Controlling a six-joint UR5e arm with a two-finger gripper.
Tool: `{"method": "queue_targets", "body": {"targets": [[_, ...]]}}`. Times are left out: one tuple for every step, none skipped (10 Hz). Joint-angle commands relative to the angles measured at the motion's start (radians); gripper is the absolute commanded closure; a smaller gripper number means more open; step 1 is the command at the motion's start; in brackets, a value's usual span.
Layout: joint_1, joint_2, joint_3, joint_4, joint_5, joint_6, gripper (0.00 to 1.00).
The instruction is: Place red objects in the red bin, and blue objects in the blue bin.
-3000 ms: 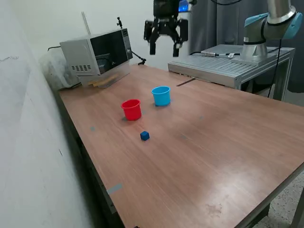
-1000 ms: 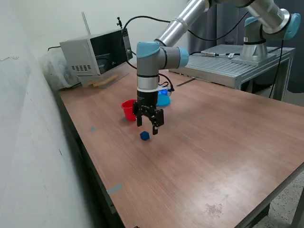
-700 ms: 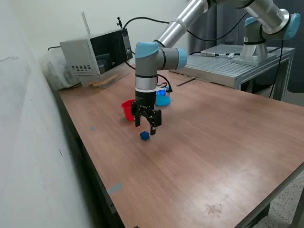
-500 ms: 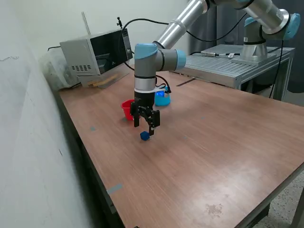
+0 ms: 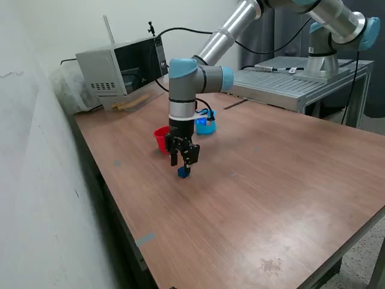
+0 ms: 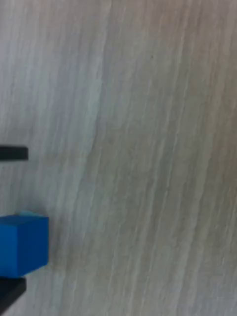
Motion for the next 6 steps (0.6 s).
{"method": "queue_targets", "body": {"targets": [[-0.002,0.001,0.007,-0.005,0.000,-0.003,1.00],[-0.002,0.001,0.005,-0.004,0.000,-0.009,1.00],[-0.002,0.001,0.005,-0.004,0.000,-0.012,1.00],[-0.002,0.001,0.005,-0.004,-0.002,-0.014,1.00],[-0.001,-0.004,0.007,-0.002,-0.006,-0.017,1.00],[-0.001,-0.023,0.007,0.007,-0.010,-0.018,1.00]]}}
